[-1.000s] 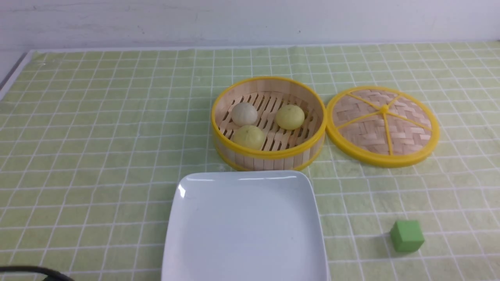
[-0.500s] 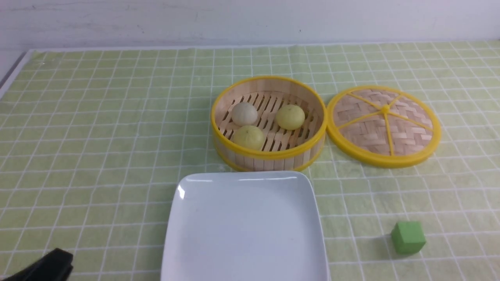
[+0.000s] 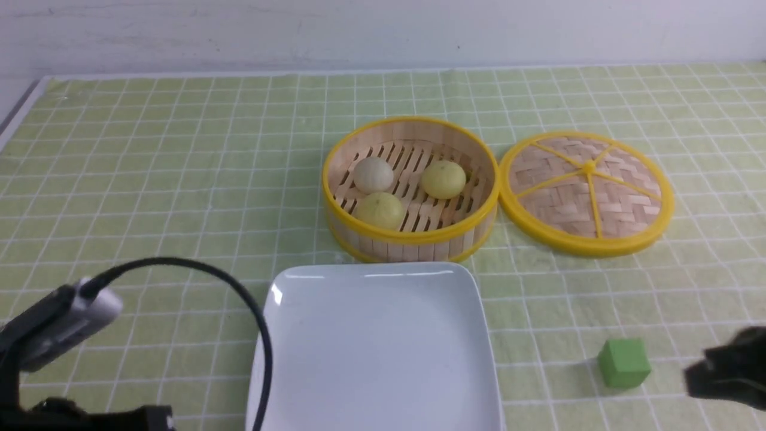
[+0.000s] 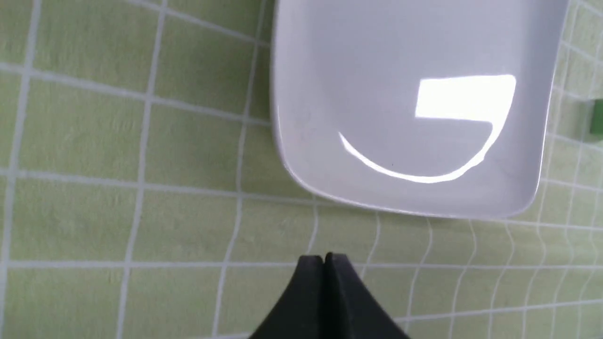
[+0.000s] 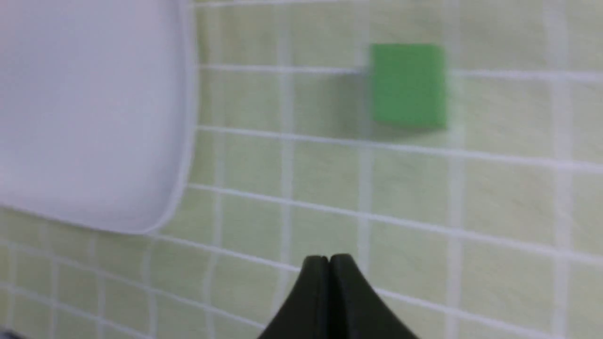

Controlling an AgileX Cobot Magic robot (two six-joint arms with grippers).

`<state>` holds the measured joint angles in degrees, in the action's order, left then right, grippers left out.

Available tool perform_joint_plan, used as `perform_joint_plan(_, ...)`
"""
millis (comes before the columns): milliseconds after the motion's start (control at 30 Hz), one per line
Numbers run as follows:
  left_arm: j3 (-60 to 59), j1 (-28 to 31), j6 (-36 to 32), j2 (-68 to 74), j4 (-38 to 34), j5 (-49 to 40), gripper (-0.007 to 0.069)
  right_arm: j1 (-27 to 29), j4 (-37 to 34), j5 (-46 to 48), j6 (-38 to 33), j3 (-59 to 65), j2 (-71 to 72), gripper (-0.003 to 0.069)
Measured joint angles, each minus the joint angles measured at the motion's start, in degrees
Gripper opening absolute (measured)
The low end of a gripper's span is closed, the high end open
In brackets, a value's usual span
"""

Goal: Put the steamed buns into the plate on the green tablecloth.
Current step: 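Reach toward a bun in the bamboo steamer with the right gripper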

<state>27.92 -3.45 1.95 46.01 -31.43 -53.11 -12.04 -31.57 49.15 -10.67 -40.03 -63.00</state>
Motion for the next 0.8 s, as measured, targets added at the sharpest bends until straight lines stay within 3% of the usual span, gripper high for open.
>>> perform_joint_plan(67,1.80,0.00,-1.96,2.89,-0.30,0.90,0.0011,-2.84,-2.56,0.31,-3.56,-5.49,-7.20,0.0014)
perform_joint_plan(200,3.96,0.00,-3.21,6.26,-0.32,2.31,0.0052,-6.69,-0.45,1.00,-3.59,-18.80,-20.30,0.0046)
perform_joint_plan(300,4.28,0.00,-3.35,6.85,-0.06,2.86,0.0097,-9.22,4.53,2.10,-0.59,-28.52,-28.39,0.0084)
perform_joint_plan(400,4.28,0.00,-3.35,7.05,0.21,2.95,0.0168,-12.04,14.03,4.29,5.40,-41.97,-38.41,0.0148)
perform_joint_plan(567,4.28,0.00,-3.35,7.05,0.34,3.60,0.0270,-13.02,25.11,7.39,13.89,-62.65,-51.36,0.0267)
perform_joint_plan(667,4.28,0.00,-3.35,7.16,0.34,3.86,0.0286,-12.95,27.04,8.36,15.75,-73.13,-58.99,0.0329)
perform_joint_plan(800,4.28,0.00,-3.35,7.16,0.34,3.86,0.0286,-12.95,27.11,8.28,15.93,-84.25,-69.64,0.0349)
